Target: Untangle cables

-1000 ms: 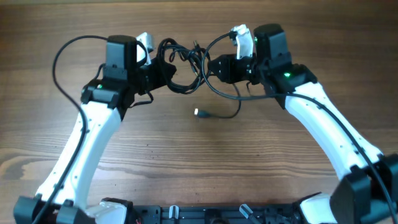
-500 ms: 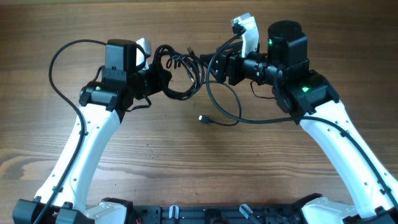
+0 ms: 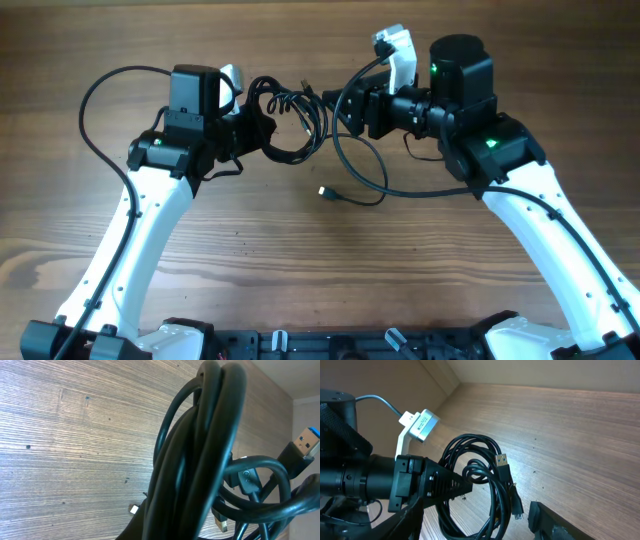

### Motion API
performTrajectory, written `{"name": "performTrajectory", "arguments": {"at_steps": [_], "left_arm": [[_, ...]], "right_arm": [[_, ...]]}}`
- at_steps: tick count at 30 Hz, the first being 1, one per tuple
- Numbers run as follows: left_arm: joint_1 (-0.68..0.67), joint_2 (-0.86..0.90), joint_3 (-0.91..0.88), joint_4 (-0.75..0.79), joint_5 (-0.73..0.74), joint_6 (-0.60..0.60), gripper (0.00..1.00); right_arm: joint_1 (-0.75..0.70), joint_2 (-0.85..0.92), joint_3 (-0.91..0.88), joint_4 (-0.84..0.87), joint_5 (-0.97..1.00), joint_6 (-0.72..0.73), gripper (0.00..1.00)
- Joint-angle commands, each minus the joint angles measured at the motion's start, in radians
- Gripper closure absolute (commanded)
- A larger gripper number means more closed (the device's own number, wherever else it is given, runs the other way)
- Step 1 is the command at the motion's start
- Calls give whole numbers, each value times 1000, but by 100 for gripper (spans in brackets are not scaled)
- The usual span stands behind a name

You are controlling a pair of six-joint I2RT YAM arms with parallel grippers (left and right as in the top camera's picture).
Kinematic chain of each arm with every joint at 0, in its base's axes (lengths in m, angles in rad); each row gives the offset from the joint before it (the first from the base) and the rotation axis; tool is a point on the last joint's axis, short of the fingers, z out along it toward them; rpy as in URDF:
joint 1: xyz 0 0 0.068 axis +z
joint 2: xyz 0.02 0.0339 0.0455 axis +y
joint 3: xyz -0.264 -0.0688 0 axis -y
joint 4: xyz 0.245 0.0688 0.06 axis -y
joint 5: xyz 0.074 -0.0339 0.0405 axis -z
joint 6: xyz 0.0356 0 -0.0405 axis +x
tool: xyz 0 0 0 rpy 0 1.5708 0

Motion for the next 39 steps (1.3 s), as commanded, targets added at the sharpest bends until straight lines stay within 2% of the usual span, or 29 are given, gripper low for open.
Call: {"name": "performTrajectory", "arguments": {"at_steps": [1, 39], "left_arm": [[3, -12, -4, 5, 9, 12, 96], [3, -10, -4, 4, 9, 12, 96]], "right_arm": [[2, 14, 15, -2, -16, 4, 30], [2, 46, 14, -28, -17, 3, 30]]}}
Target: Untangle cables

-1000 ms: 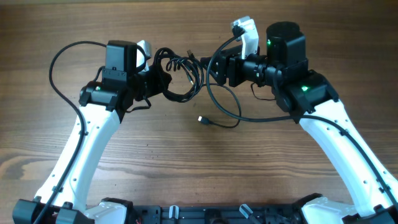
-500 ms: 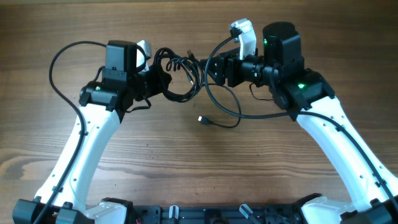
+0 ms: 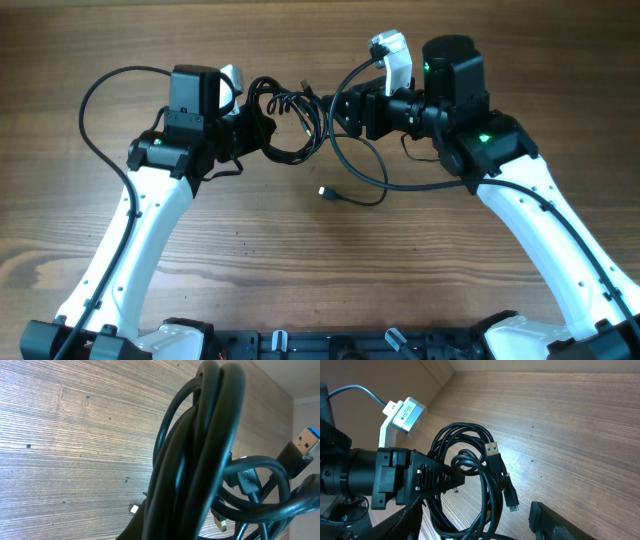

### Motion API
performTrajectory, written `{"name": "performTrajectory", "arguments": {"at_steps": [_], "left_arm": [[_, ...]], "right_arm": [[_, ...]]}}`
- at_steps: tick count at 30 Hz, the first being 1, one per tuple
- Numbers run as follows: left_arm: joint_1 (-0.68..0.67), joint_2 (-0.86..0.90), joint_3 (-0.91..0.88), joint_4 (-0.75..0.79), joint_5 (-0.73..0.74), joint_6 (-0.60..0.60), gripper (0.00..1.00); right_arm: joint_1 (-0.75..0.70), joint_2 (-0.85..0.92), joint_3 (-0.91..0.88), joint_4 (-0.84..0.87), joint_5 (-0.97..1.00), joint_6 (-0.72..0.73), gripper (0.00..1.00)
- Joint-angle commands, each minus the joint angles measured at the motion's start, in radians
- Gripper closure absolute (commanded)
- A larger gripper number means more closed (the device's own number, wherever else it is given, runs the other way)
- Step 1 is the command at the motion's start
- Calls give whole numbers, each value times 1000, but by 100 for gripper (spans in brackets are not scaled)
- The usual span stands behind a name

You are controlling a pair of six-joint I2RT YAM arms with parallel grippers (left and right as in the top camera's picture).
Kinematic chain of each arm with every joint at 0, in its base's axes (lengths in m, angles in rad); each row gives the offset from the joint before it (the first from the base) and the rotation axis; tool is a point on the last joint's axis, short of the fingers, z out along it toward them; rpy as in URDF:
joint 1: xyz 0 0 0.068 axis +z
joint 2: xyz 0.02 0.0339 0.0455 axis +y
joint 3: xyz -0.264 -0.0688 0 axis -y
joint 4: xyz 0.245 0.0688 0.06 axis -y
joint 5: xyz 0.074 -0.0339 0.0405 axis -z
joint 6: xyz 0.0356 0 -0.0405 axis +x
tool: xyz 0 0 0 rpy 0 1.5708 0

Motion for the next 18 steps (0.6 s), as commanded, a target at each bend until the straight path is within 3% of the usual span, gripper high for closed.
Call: {"name": "performTrajectory", "arguments": {"at_steps": [1, 18], "left_arm": [[3, -10, -4, 6, 9, 12, 96], [3, -10, -4, -8, 9, 12, 96]], "right_arm": [[2, 13, 14, 2, -17, 3, 30], [1, 13, 14, -9, -16, 3, 30]]}}
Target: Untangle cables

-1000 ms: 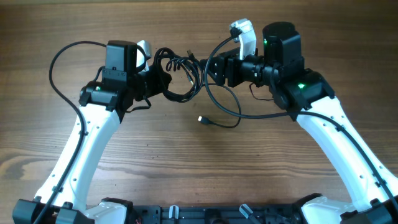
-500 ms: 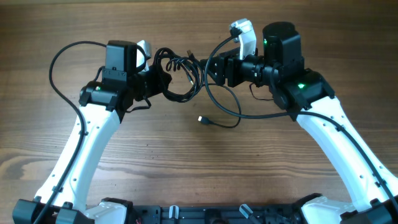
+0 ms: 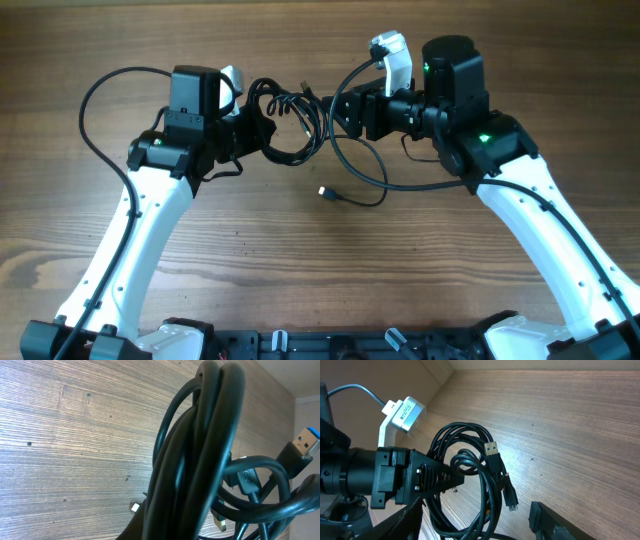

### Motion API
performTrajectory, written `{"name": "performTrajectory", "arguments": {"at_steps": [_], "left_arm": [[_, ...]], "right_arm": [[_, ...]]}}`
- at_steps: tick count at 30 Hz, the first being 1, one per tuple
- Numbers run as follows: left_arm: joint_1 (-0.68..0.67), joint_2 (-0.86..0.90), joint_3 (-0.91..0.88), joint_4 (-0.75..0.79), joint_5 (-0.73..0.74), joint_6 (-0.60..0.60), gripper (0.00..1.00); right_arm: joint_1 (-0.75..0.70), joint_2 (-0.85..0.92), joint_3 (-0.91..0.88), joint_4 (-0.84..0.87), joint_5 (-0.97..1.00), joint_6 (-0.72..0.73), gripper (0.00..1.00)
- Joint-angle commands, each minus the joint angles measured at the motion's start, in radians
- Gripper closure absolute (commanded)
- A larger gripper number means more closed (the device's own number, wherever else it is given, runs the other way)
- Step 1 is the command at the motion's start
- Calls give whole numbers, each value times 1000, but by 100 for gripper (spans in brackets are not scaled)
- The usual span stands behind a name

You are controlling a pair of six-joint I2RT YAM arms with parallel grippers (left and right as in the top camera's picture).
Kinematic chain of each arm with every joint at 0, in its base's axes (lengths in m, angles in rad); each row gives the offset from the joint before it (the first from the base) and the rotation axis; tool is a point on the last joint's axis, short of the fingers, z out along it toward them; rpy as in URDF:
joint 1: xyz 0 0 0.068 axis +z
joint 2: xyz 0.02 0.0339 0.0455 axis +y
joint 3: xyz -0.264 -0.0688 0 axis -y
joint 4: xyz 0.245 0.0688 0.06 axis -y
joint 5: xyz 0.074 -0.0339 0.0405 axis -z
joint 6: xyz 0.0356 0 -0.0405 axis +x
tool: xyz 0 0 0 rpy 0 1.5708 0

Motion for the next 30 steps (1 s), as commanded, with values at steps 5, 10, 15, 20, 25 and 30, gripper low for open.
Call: {"name": "performTrajectory", "arguments": {"at_steps": [5, 10, 15, 20, 25, 30], "left_arm": [[3, -10, -4, -3, 9, 12, 96], [3, -10, -4, -3, 10, -55, 96], [2, -10, -4, -3, 10, -149, 96], [-15, -10, -4, -2, 17, -177, 96], [-77, -10, -4, 13, 16, -177, 96], [-114, -10, -4, 46, -16, -176, 96]], "right_arm": [[2, 13, 14, 0, -16, 3, 30], [2, 13, 14, -1, -16, 2, 30], [2, 13, 14, 3, -16, 3, 30], [2, 13, 14, 18, -16, 5, 32], [2, 13, 14, 22, -16, 4, 32], [2, 13, 14, 25, -17, 4, 32]]}}
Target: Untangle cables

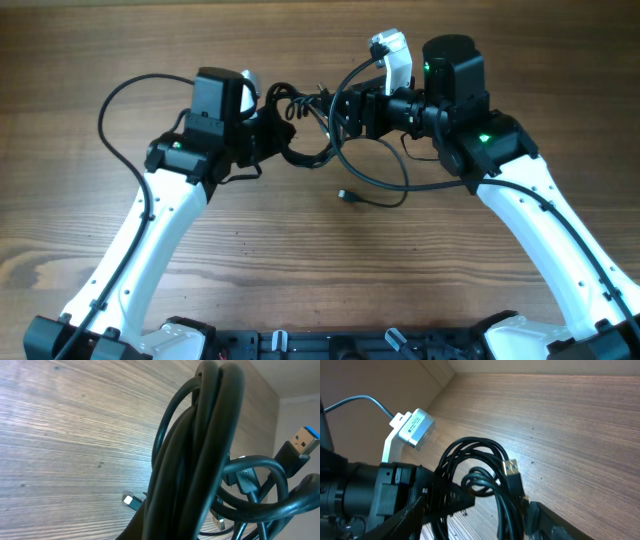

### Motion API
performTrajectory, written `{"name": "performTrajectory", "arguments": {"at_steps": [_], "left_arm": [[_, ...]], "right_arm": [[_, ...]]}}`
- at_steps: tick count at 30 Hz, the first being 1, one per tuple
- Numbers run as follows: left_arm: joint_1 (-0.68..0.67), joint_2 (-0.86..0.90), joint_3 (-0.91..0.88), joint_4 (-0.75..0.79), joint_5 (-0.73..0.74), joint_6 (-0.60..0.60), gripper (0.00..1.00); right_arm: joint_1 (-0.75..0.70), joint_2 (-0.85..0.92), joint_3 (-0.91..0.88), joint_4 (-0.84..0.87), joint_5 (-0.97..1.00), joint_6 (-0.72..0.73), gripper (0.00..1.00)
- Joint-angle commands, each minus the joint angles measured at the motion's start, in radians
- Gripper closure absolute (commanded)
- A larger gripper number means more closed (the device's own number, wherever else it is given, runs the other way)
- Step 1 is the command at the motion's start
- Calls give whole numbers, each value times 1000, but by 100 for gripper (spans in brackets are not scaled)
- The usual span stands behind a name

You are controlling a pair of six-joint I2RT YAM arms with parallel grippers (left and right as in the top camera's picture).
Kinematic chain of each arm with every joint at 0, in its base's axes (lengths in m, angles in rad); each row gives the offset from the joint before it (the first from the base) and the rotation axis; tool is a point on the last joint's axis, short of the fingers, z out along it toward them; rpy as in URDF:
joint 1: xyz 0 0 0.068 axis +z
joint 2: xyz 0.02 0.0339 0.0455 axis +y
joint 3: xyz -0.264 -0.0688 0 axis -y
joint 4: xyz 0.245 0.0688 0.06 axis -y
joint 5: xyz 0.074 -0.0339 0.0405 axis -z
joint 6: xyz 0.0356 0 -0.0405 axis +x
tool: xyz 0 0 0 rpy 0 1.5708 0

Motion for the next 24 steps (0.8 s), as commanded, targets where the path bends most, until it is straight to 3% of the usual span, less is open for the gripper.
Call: {"name": "performTrajectory", "arguments": {"at_steps": [1, 11, 16, 19, 24], "left_arm": [[-22, -10, -4, 21, -25, -16, 96], [-22, -7, -4, 21, -71, 18, 96], [-22, -7, -4, 30, -108, 6, 96], [-22, -7, -4, 32, -108, -78, 96], [-22, -7, -4, 26, -107, -153, 96]], "right_arm": [[2, 13, 14, 9, -17, 4, 32], [21, 13, 14, 36, 18, 40, 39], [110, 33, 14, 38, 167, 261, 40], [148, 87, 14, 50, 199, 426, 36], [151, 155, 14, 97, 192, 506, 36]]}}
